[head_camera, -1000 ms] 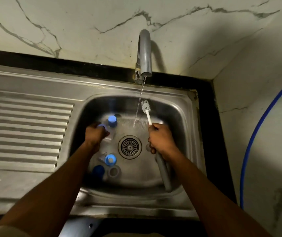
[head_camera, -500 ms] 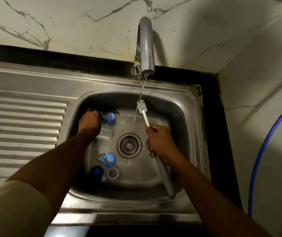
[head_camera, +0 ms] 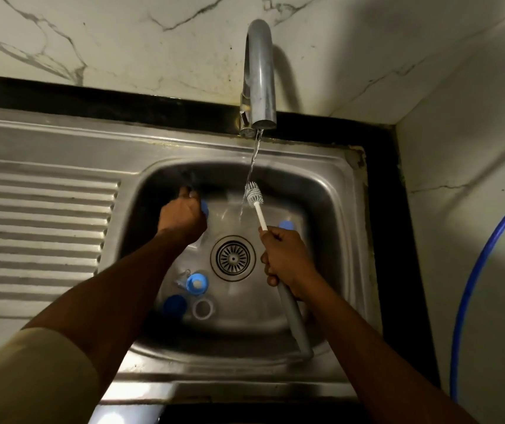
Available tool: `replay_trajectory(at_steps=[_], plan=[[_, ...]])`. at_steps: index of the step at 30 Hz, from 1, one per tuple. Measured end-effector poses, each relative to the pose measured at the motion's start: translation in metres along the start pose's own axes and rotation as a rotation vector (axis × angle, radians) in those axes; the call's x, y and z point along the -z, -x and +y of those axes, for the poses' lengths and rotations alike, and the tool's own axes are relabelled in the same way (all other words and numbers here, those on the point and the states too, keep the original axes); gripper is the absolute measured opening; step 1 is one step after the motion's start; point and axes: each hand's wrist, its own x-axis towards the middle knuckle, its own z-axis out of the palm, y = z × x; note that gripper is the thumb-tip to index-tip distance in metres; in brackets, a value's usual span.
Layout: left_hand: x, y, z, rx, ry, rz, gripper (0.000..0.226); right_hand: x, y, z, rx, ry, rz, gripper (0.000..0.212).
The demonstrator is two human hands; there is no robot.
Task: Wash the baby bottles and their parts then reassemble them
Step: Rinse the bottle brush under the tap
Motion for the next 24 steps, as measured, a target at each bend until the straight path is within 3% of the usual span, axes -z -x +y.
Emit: replay_trajectory(at_steps=[2, 6, 10, 12, 14, 16, 18, 21, 24], plan=[[-0.007, -0.009, 0.001, -0.008, -0.057, -0.056, 0.053, 0.001, 0.001, 0.001, -0.007, -0.004, -0.001, 0.024], [-0.017, -0.023, -0.001, 0.004, -0.108, -0.138, 0.038, 0.001, 0.003, 0.004, -0.018, 0.011, 0.004, 0.027], [-0.018, -0.025, -0.005, 0.031, 0.002, -0.063, 0.027, 0.0, 0.004, 0.008, -0.029, 0.013, -0.011, 0.028], [-0.018, -0.02, -0.004, 0.057, 0.232, -0.02, 0.03, 0.0, 0.005, 0.01, -0.036, 0.016, -0.012, 0.029], [-0.013, -0.014, 0.002, 0.114, 0.661, 0.03, 0.029, 0.001, 0.008, 0.009, -0.046, 0.008, -0.022, 0.028], [-0.005, -0.009, 0.013, 0.208, 1.167, -0.017, 0.018, 0.003, 0.014, 0.008, -0.057, -0.019, -0.036, 0.025], [0.005, -0.003, 0.024, 0.314, 1.495, -0.118, 0.015, 0.006, 0.024, 0.007, -0.065, -0.043, -0.071, 0.024], [0.016, 0.005, 0.037, 0.426, 1.872, -0.276, 0.016, 0.013, 0.04, 0.003, -0.059, -0.068, -0.127, 0.024], [0.027, 0.009, 0.049, 0.407, 2.031, -0.427, 0.028, 0.017, 0.059, -0.005, -0.039, -0.127, -0.18, 0.025]])
